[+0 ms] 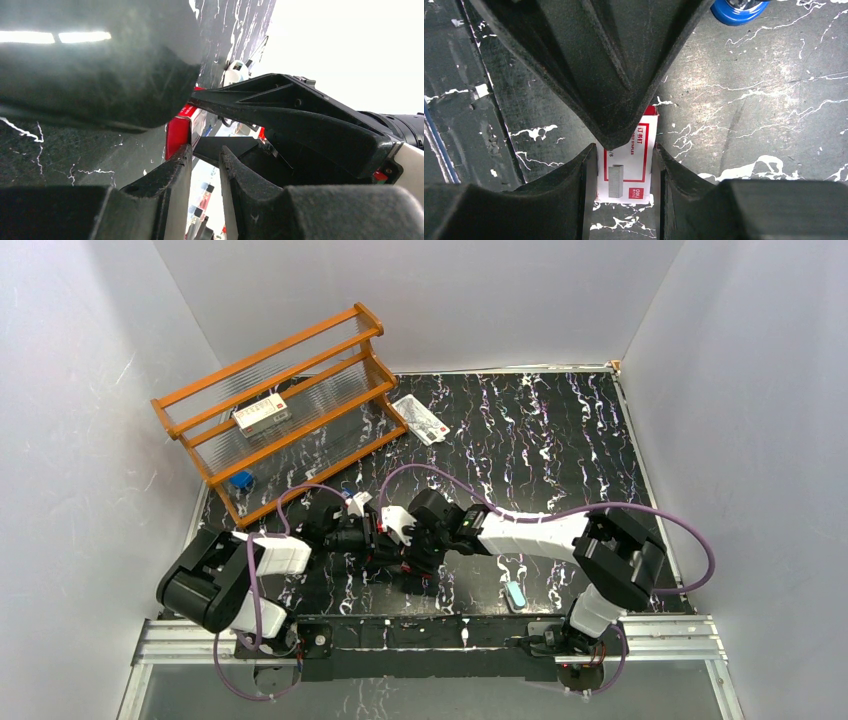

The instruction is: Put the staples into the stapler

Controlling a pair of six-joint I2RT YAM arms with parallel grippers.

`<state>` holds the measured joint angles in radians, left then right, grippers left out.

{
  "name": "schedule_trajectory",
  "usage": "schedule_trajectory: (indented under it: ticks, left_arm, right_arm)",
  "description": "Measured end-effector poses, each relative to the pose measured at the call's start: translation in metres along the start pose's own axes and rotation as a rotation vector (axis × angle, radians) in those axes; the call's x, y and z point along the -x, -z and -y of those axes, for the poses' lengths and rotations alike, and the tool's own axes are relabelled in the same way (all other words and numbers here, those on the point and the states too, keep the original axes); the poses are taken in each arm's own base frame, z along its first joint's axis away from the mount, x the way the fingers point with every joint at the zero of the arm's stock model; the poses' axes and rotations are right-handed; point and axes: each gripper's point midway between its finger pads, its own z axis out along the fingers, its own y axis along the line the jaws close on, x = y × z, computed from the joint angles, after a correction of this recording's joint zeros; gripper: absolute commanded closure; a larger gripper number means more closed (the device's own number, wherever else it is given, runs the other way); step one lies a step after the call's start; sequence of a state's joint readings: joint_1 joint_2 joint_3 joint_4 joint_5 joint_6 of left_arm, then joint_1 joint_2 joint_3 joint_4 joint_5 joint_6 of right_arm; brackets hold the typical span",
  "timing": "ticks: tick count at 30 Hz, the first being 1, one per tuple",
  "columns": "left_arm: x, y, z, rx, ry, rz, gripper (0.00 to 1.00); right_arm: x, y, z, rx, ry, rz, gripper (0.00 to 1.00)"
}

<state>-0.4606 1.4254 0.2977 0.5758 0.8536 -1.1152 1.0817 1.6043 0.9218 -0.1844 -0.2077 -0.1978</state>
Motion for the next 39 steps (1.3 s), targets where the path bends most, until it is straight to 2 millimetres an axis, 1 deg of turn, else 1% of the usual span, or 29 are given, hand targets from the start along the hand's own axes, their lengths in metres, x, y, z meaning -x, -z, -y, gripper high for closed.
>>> schedule_trajectory:
  ticks: [7,14,21,22,26,27,29,32,37,39]
  left_arm:
    - [0.003,-0.003,-0.005,0.011,-0.028,0.013,0.75]
    - [0.007,-0.006,-0.008,0.017,-0.044,0.027,0.73]
    - [0.007,-0.007,-0.008,0.016,-0.046,0.027,0.74]
    - [0.007,-0.007,-0.008,0.016,-0.046,0.028,0.74]
    - [0.007,-0.006,-0.009,0.027,-0.046,0.034,0.74]
    - [0.006,-0.006,-0.009,0.030,-0.044,0.035,0.74]
    - [0.005,-0.005,-0.010,0.039,-0.040,0.038,0.74]
    - [0.004,-0.004,-0.012,0.052,-0.031,0.044,0.72]
    - [-0.002,0.002,-0.018,0.079,-0.010,0.053,0.69]
    - [-0.002,0.003,-0.019,0.086,-0.006,0.060,0.67]
  right_arm:
    - [-0.004,-0.007,0.004,-0.014,-0.005,-0.015,0.53]
    - [-0.006,-0.010,0.009,-0.037,-0.009,-0.021,0.48]
    - [0.001,-0.015,0.011,-0.048,-0.012,0.010,0.48]
    - [0.002,-0.015,0.012,-0.049,-0.012,0.014,0.46]
    - [0.005,-0.016,0.014,-0.065,-0.022,0.030,0.32]
    - [0.005,-0.016,0.015,-0.073,-0.023,0.035,0.30]
    - [-0.001,-0.014,0.015,-0.081,-0.027,0.031,0.28]
    - [-0.011,-0.012,0.013,-0.084,-0.032,0.016,0.28]
    - [-0.024,-0.007,0.008,-0.067,-0.015,0.001,0.32]
    - [-0.026,-0.007,0.006,-0.055,0.001,-0.004,0.33]
